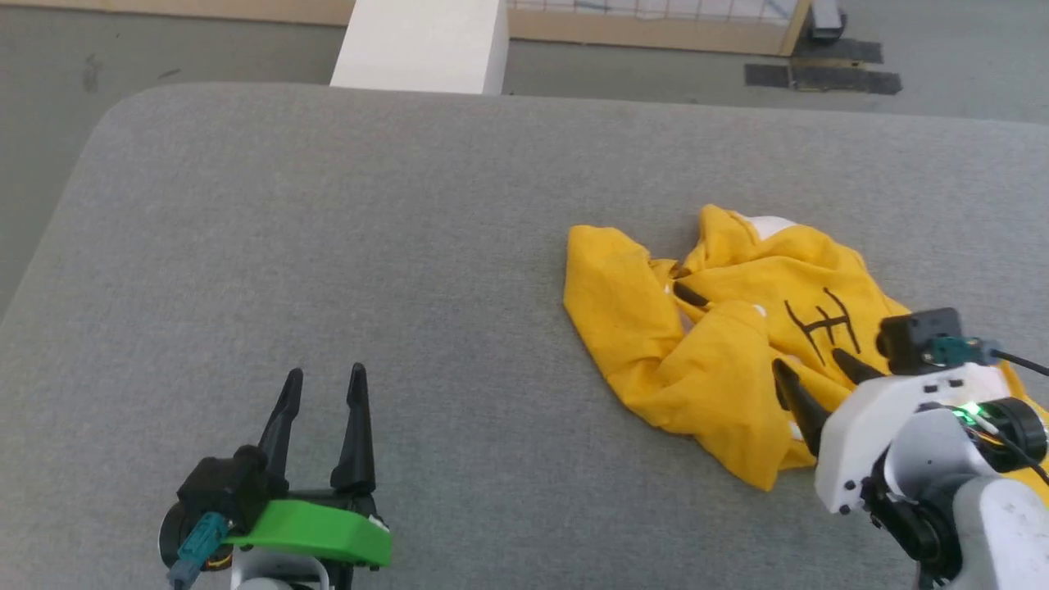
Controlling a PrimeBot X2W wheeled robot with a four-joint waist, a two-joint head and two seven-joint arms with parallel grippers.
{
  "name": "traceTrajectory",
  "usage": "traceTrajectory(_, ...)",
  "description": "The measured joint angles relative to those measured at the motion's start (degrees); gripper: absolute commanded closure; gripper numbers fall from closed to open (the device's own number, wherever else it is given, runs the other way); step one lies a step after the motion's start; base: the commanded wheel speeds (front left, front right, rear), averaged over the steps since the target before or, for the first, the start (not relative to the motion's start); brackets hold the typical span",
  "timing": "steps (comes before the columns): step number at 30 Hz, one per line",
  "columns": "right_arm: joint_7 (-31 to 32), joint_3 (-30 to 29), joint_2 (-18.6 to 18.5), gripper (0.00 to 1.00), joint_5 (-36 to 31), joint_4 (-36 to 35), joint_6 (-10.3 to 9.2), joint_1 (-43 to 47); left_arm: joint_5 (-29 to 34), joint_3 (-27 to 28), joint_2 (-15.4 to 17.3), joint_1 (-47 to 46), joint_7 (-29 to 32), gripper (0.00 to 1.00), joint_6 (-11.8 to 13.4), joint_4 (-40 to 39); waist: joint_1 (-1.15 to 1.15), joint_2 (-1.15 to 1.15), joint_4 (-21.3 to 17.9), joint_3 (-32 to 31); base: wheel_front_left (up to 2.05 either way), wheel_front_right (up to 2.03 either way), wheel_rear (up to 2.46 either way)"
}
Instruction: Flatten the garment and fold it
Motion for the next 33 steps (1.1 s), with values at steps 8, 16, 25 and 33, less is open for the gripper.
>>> traceTrajectory(8, -0.94, 3.78, -0.4, 0.5, 0.04, 8.68, 0.0, -3.32, -0.01, -0.05, -0.09, -1.55, -0.01, 0.0, -0.48, 0.76, 0.0, 0.0, 3.18, 2.07, 0.0, 0.0, 0.0)
traceTrajectory(16, -3.76, 5.55, -0.52, 1.0, 0.59, 8.2, 0.0, -5.39, 0.0, -0.05, -0.21, -1.53, 0.0, 0.0, -0.51, 2.16, 0.0, 0.0, 4.77, 1.28, 0.0, 0.0, 0.0)
traceTrajectory(25, 2.82, 22.35, -1.29, 1.0, 12.5, -1.59, 0.0, -3.33, 0.0, -0.35, -0.3, -0.74, 0.0, 0.0, -0.99, 2.89, 0.0, 0.0, 3.97, -3.34, 0.0, 0.0, 0.0)
traceTrajectory(33, 11.59, 35.22, -10.44, 1.0, 22.27, -3.77, -0.01, 4.64, 0.0, -1.45, -0.3, -0.08, 0.0, 0.0, -1.05, 2.9, 0.0, 0.0, 4.19, -4.35, 0.0, 0.0, 0.0)
